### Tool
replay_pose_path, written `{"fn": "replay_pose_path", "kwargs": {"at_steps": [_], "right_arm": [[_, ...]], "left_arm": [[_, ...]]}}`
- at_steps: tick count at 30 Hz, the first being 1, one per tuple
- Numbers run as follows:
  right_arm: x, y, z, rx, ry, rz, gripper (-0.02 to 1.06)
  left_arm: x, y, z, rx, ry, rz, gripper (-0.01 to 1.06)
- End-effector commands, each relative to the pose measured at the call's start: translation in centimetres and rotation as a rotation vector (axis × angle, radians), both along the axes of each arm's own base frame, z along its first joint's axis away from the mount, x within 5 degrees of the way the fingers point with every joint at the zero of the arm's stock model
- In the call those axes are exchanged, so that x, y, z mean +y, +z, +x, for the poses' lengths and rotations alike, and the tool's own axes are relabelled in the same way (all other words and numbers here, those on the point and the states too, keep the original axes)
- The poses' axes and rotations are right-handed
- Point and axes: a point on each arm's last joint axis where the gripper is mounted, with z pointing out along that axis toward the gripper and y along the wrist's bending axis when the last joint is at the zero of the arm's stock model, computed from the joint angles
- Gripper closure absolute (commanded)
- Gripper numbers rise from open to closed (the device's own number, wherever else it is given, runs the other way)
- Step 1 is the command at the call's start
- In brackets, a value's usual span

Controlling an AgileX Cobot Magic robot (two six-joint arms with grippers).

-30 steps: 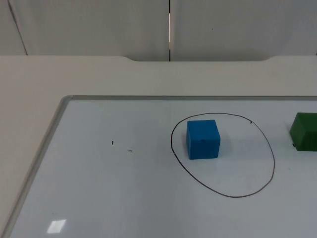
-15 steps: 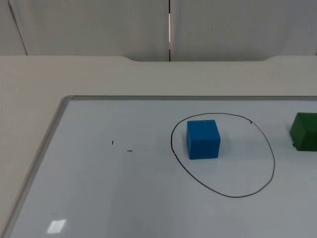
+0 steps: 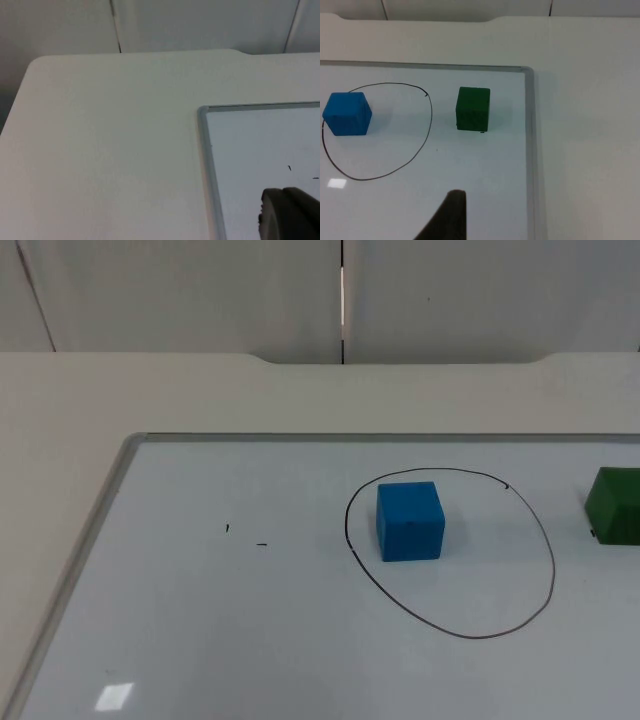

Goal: Push the two cubes into the marked area.

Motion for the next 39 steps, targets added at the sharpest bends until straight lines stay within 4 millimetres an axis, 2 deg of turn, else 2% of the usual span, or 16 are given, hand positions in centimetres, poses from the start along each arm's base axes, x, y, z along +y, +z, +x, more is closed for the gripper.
{"fn": "replay_pose_path", "kwargs": {"at_steps": [1,5,10,16,19,25,28,39], "right_arm": [[0.0,0.0,0.0,-0.005,-0.006,-0.011,-0.01],[0.0,0.0,0.0,-0.005,-0.006,-0.011,-0.01],[-0.1,0.0,0.0,-0.005,-0.003,-0.02,-0.01],[-0.1,0.0,0.0,-0.005,-0.003,-0.02,-0.01],[-0.1,0.0,0.0,-0.005,-0.004,-0.021,-0.01],[-0.1,0.0,0.0,-0.005,-0.004,-0.021,-0.01],[-0.1,0.0,0.0,-0.005,-0.004,-0.021,-0.01],[-0.1,0.0,0.0,-0.005,-0.007,-0.025,-0.01]], "left_arm": [[0.2,-0.2,-0.9,0.005,0.025,-0.006,1.05],[0.1,-0.4,-1.9,0.011,0.023,-0.007,1.05],[0.1,-2.2,-3.0,0.033,0.021,-0.008,1.05],[0.2,-2.8,-4.0,0.005,0.028,0.007,1.05],[0.2,-3.7,-4.5,-0.006,0.028,0.007,1.05],[0.2,-4.2,-5.6,-0.014,0.032,0.015,1.05],[0.3,-5.2,-5.6,0.035,0.038,0.025,1.05],[0.3,-5.1,-5.8,0.022,0.038,0.025,1.05]]}}
